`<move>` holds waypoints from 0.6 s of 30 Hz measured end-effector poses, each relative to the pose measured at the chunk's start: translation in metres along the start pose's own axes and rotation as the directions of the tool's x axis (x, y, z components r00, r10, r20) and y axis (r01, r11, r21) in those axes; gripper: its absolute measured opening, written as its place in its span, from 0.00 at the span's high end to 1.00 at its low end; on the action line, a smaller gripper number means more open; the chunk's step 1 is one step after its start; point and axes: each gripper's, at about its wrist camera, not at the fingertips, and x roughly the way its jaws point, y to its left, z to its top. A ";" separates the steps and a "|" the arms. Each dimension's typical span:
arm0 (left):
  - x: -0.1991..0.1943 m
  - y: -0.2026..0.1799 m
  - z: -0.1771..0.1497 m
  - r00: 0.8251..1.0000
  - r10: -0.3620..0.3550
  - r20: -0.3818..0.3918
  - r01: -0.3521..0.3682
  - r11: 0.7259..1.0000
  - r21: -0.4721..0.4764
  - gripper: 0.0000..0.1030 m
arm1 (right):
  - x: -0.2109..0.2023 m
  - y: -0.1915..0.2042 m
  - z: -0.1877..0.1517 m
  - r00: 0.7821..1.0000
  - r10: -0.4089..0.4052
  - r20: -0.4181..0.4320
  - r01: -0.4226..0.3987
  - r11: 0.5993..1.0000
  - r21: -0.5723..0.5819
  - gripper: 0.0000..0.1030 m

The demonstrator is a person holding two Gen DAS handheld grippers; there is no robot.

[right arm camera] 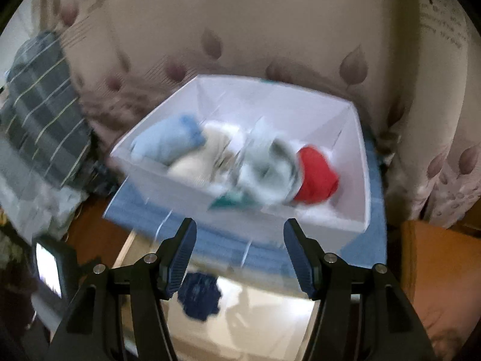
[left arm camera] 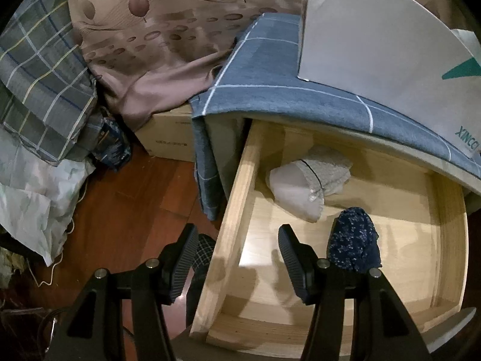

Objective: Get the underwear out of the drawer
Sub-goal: 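Move the right gripper into the drawer and grasp the navy floral cloth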

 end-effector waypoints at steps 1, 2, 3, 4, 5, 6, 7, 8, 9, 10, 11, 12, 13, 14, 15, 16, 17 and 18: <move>-0.001 0.002 0.000 1.000 -0.001 0.003 0.001 1.000 -0.009 0.45 | 0.002 0.002 -0.006 1.000 0.010 -0.010 -0.010 1.000 -0.011 0.45; -0.002 0.005 0.000 1.000 -0.002 0.007 0.002 1.000 -0.022 0.45 | 0.006 0.008 -0.016 0.999 0.024 -0.030 -0.025 0.999 -0.031 0.46; -0.003 0.007 0.000 1.000 -0.002 0.008 0.002 1.000 -0.030 0.45 | 0.013 0.014 -0.026 0.998 0.038 -0.058 -0.041 0.998 -0.054 0.46; -0.003 0.009 0.001 1.000 -0.003 0.007 0.003 0.999 -0.038 0.45 | 0.018 0.018 -0.032 0.996 0.043 -0.074 -0.048 0.997 -0.067 0.48; -0.003 0.013 0.001 1.000 -0.004 0.004 0.004 0.999 -0.049 0.45 | 0.027 0.024 -0.041 0.993 0.051 -0.105 -0.060 0.994 -0.089 0.51; -0.003 0.014 0.000 1.000 -0.002 0.003 0.003 0.998 -0.056 0.45 | 0.037 0.030 -0.050 0.989 0.056 -0.135 -0.071 0.991 -0.109 0.53; -0.003 0.016 0.000 1.000 -0.004 0.000 0.004 0.998 -0.064 0.45 | 0.045 0.035 -0.057 0.985 0.061 -0.160 -0.081 0.989 -0.124 0.56; -0.002 0.018 0.000 1.000 -0.012 -0.005 0.011 0.997 -0.075 0.45 | 0.055 0.041 -0.064 0.980 0.066 -0.190 -0.093 0.986 -0.138 0.58; -0.002 0.020 0.000 1.000 -0.014 -0.008 0.014 0.996 -0.085 0.45 | 0.068 0.047 -0.071 0.972 0.069 -0.223 -0.105 0.983 -0.151 0.59; -0.002 0.022 0.000 1.000 -0.015 -0.010 0.014 0.996 -0.093 0.45 | 0.078 0.050 -0.076 0.967 0.070 -0.246 -0.112 0.981 -0.158 0.61; -0.002 0.023 0.001 1.000 -0.017 -0.011 0.016 0.995 -0.097 0.45 | 0.089 0.055 -0.082 0.960 0.070 -0.270 -0.118 0.979 -0.168 0.63; -0.002 0.024 0.000 1.000 -0.018 -0.012 0.017 0.995 -0.100 0.45 | 0.102 0.060 -0.087 0.953 0.067 -0.296 -0.125 0.976 -0.181 0.63; -0.002 0.024 0.001 1.000 -0.019 -0.012 0.017 0.995 -0.100 0.45 | 0.111 0.063 -0.092 0.947 0.065 -0.315 -0.130 0.973 -0.190 0.66; -0.003 0.025 0.000 1.000 -0.019 -0.011 0.017 0.995 -0.099 0.45 | 0.121 0.067 -0.097 0.941 0.060 -0.333 -0.133 0.971 -0.201 0.68; -0.003 0.025 0.000 1.000 -0.018 -0.012 0.017 0.995 -0.098 0.45 | 0.132 0.070 -0.100 0.934 0.056 -0.352 -0.136 0.969 -0.205 0.68; -0.003 0.025 0.000 1.000 -0.019 -0.013 0.018 0.995 -0.097 0.45 | 0.140 0.072 -0.102 0.928 0.057 -0.367 -0.141 0.968 -0.206 0.68; -0.002 0.024 0.001 1.000 -0.021 -0.014 0.019 0.995 -0.099 0.45 | 0.149 0.075 -0.104 0.922 0.058 -0.383 -0.147 0.967 -0.209 0.68; -0.002 0.025 0.002 1.000 -0.021 -0.016 0.020 0.995 -0.101 0.45 | 0.154 0.076 -0.105 0.920 0.056 -0.388 -0.149 0.965 -0.214 0.68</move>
